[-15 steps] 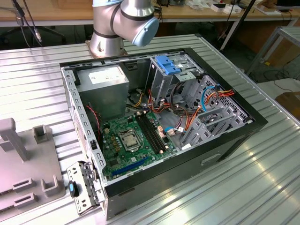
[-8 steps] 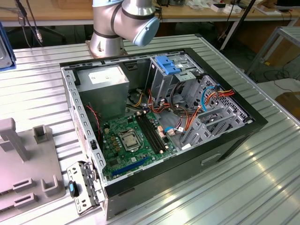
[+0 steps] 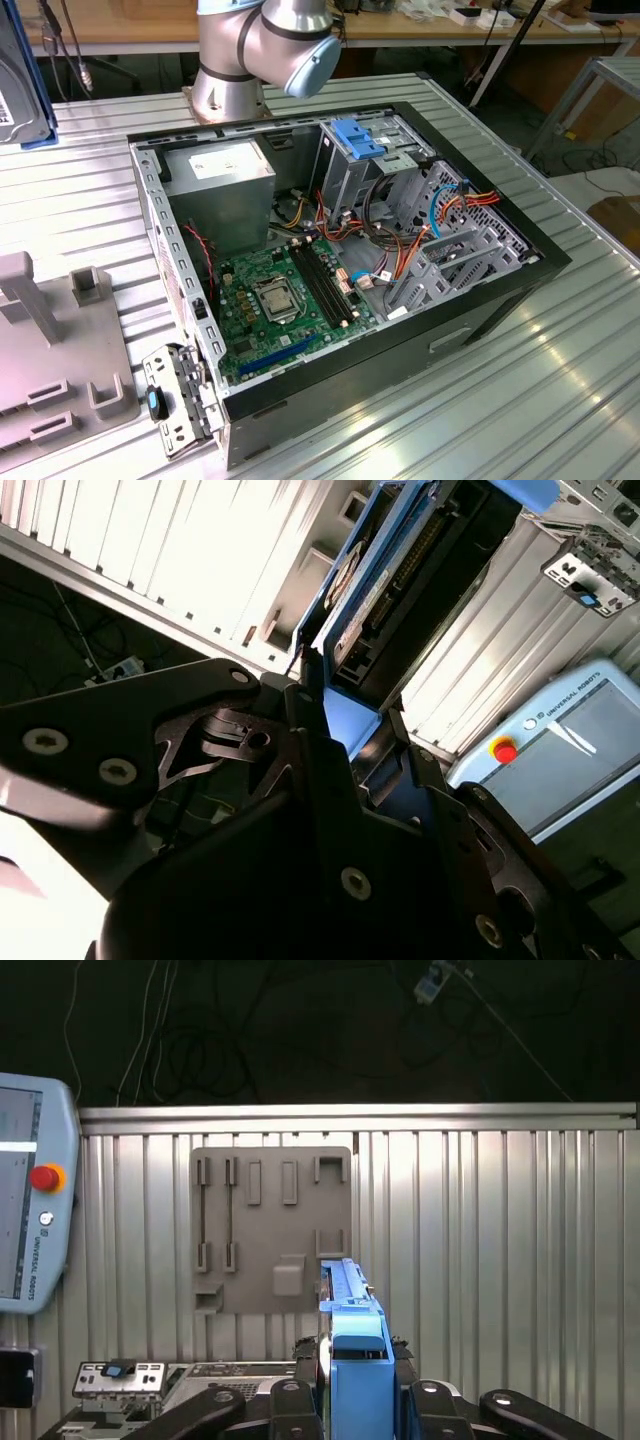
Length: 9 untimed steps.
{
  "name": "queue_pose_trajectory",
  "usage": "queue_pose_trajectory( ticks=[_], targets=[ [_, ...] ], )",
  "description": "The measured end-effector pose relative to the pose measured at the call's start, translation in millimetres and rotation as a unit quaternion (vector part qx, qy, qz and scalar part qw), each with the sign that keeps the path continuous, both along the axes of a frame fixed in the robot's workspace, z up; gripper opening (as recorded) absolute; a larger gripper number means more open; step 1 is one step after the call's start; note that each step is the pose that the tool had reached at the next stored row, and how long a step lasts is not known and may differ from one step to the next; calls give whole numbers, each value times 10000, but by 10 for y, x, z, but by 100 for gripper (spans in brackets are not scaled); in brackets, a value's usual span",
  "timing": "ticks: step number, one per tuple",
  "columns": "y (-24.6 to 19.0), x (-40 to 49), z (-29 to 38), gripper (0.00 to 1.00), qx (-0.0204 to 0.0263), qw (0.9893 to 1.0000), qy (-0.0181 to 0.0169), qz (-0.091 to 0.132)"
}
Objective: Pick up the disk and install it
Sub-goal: 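Pick up the disk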
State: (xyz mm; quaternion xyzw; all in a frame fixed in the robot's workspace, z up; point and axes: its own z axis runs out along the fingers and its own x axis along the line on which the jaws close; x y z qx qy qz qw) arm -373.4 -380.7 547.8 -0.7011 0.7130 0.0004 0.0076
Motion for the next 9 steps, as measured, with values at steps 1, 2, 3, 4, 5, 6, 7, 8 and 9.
queue_pose_trajectory(
  ticks=[1, 2, 3, 4, 5, 6, 7, 8, 9],
  targets=[
    [0, 17, 0, 37, 0, 10000, 0, 0],
    [0, 40, -1, 37, 0, 10000, 0, 0],
    [0, 57, -2, 37, 0, 10000, 0, 0],
    [0, 88, -2, 37, 0, 10000, 0, 0],
    [0, 110, -3, 37, 0, 10000, 0, 0],
    [0, 133, -4, 37, 0, 10000, 1, 0],
    [0, 166, -6, 37, 0, 10000, 0, 0],
    [0, 188, -6, 37, 0, 10000, 0, 0],
    [0, 210, -6, 37, 0, 10000, 0, 0]
  ],
)
